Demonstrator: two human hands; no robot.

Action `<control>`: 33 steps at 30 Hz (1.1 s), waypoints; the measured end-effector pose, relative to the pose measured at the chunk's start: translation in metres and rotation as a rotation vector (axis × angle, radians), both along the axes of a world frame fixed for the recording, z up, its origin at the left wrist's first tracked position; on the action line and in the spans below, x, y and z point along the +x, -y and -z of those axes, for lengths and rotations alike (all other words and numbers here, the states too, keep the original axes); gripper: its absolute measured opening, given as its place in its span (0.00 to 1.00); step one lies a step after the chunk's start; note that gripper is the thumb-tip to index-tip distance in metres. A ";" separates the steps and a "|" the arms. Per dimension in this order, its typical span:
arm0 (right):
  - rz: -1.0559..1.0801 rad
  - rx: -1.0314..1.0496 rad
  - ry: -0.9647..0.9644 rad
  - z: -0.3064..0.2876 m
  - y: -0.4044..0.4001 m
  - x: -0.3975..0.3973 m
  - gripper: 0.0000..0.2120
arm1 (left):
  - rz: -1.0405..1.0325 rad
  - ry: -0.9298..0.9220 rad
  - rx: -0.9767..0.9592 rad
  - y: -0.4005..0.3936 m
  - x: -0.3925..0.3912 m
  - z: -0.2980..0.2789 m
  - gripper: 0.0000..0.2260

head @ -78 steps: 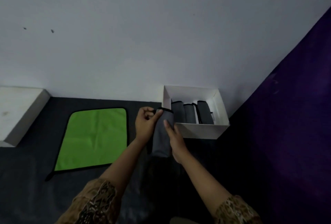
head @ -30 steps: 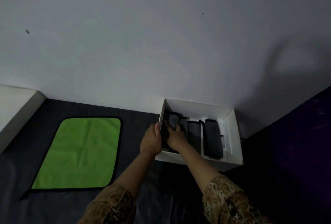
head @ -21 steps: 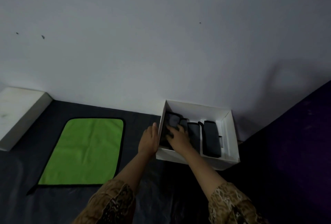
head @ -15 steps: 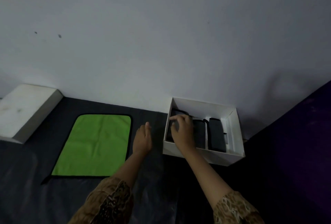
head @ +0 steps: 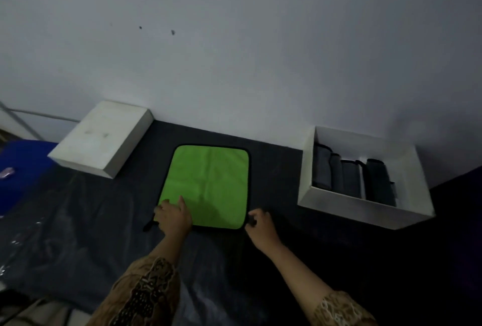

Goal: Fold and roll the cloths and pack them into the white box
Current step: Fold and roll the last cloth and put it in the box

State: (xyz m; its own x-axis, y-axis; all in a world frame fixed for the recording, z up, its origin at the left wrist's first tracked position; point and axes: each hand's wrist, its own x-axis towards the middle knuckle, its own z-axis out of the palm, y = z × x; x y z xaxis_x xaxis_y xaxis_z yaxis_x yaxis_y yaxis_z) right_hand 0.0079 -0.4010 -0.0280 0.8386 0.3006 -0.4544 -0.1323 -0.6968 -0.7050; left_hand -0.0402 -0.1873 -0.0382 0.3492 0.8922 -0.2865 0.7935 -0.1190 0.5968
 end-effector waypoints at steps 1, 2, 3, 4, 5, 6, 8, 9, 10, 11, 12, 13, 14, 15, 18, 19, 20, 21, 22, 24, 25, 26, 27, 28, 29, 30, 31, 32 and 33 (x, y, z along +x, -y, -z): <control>0.035 -0.006 -0.030 0.003 -0.005 -0.004 0.18 | -0.017 -0.031 -0.027 -0.011 -0.006 0.002 0.25; 0.076 -0.004 -0.053 0.006 -0.012 -0.008 0.19 | -0.013 -0.055 -0.063 -0.023 -0.012 0.006 0.27; 0.128 0.007 -0.067 0.009 -0.018 -0.010 0.20 | 0.002 -0.077 -0.111 -0.034 -0.016 0.009 0.27; 0.191 0.024 -0.084 0.011 -0.025 -0.012 0.21 | 0.023 -0.100 -0.157 -0.044 -0.019 0.012 0.28; 0.263 0.048 -0.114 0.014 -0.031 -0.013 0.22 | 0.043 -0.120 -0.193 -0.052 -0.021 0.015 0.29; 0.337 0.075 -0.153 0.016 -0.034 -0.013 0.23 | 0.056 -0.132 -0.217 -0.058 -0.022 0.018 0.29; 0.432 0.089 -0.216 0.020 -0.043 -0.010 0.22 | 0.071 -0.120 -0.261 -0.070 -0.023 0.022 0.30; 0.448 0.077 -0.223 0.021 -0.046 -0.008 0.21 | 0.082 -0.115 -0.282 -0.077 -0.023 0.024 0.30; 0.441 0.050 -0.215 0.021 -0.049 -0.005 0.18 | 0.112 -0.130 -0.292 -0.083 -0.023 0.028 0.30; 0.413 0.011 -0.200 0.020 -0.051 -0.003 0.15 | 0.161 -0.172 -0.285 -0.088 -0.024 0.031 0.28; 0.388 -0.024 -0.183 0.018 -0.054 -0.001 0.12 | 0.222 -0.221 -0.258 -0.093 -0.025 0.033 0.27; 0.387 -0.047 -0.167 0.018 -0.055 0.001 0.11 | 0.276 -0.245 -0.233 -0.097 -0.026 0.034 0.24; 0.404 -0.055 -0.156 0.020 -0.059 0.002 0.11 | 0.327 -0.244 -0.214 -0.101 -0.027 0.034 0.23; 0.439 -0.054 -0.158 0.021 -0.062 0.003 0.12 | 0.364 -0.215 -0.228 -0.104 -0.028 0.034 0.21; 0.613 0.101 -0.239 0.017 -0.073 0.002 0.14 | 0.380 -0.084 -0.319 -0.107 -0.027 0.032 0.19; 0.690 0.181 -0.256 0.014 -0.077 0.001 0.15 | 0.373 -0.048 -0.336 -0.108 -0.027 0.030 0.19; 0.756 0.230 -0.241 0.009 -0.080 0.000 0.16 | 0.356 0.005 -0.350 -0.108 -0.027 0.026 0.18; 0.799 0.247 -0.208 0.006 -0.081 -0.001 0.15 | 0.325 0.082 -0.350 -0.108 -0.028 0.021 0.18; 0.819 0.265 -0.177 0.004 -0.083 -0.001 0.13 | 0.303 0.176 -0.339 -0.110 -0.029 0.016 0.16; 0.798 0.325 -0.144 -0.001 -0.083 -0.001 0.09 | 0.340 0.323 -0.317 -0.114 -0.029 0.009 0.13; 0.774 0.365 -0.139 -0.005 -0.083 -0.002 0.09 | 0.367 0.377 -0.331 -0.116 -0.028 0.005 0.11; 0.752 0.409 -0.133 -0.009 -0.083 -0.001 0.11 | 0.380 0.414 -0.369 -0.119 -0.025 0.002 0.07; 0.731 0.452 -0.121 -0.014 -0.082 -0.001 0.13 | 0.385 0.440 -0.409 -0.120 -0.022 -0.001 0.05; 0.707 0.494 -0.107 -0.021 -0.082 0.000 0.16 | 0.385 0.459 -0.445 -0.122 -0.019 -0.007 0.07; 0.676 0.530 -0.095 -0.027 -0.081 0.002 0.19 | 0.387 0.471 -0.484 -0.124 -0.015 -0.013 0.11; 0.639 0.557 -0.088 -0.033 -0.080 0.005 0.22 | 0.397 0.472 -0.522 -0.126 -0.010 -0.020 0.16; 0.600 0.575 -0.087 -0.038 -0.079 0.008 0.25 | 0.419 0.459 -0.542 -0.128 -0.006 -0.025 0.21; 0.566 0.581 -0.084 -0.043 -0.078 0.011 0.28 | 0.450 0.435 -0.546 -0.130 -0.003 -0.031 0.25; 0.546 0.578 -0.073 -0.046 -0.077 0.014 0.29 | 0.488 0.410 -0.532 -0.132 0.000 -0.035 0.29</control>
